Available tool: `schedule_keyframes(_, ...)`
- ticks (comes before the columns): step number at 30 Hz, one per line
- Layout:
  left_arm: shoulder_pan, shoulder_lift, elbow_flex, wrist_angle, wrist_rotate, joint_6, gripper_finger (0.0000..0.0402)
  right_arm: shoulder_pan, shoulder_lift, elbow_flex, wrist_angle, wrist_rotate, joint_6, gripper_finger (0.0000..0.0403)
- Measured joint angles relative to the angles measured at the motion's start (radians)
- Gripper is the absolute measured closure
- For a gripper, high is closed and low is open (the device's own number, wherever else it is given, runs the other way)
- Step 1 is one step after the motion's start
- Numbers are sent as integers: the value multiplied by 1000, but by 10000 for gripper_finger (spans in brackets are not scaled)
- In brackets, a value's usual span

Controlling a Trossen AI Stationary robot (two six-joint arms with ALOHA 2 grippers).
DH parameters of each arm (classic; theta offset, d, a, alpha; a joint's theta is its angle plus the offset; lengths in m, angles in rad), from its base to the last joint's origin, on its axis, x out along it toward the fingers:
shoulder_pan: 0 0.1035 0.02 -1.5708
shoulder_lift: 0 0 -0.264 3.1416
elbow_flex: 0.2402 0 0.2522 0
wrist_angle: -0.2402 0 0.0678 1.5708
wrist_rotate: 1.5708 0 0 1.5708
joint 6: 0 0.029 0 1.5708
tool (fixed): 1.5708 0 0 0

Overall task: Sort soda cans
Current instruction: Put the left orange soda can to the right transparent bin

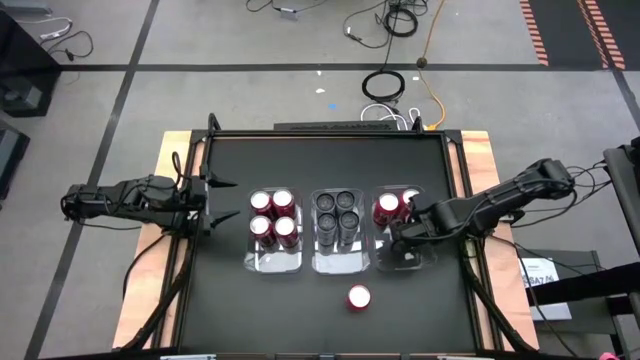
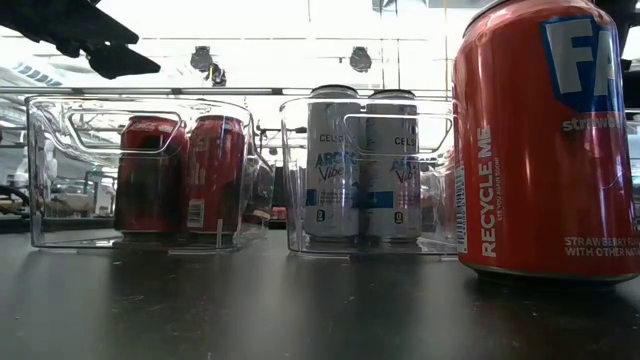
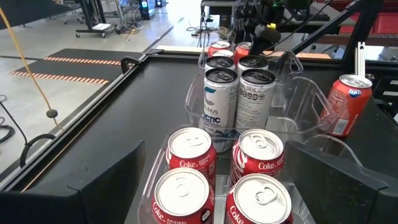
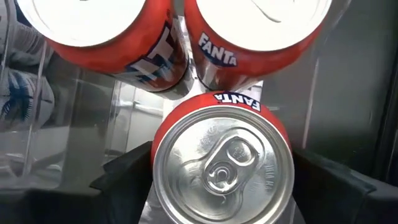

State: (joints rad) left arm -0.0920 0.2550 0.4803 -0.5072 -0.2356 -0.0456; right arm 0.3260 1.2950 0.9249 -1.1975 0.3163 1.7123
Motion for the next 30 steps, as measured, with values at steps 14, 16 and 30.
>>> schedule_keyframes(14,0,0,0,0,0,0,10,0,35,0,6,-1,-8,65)
schedule_keyframes(16,0,0,0,0,0,0,10,0,35,0,6,-2,-5,64)
schedule_keyframes(30,0,0,0,0,0,0,10,1,4,0,7,-13,3,6)
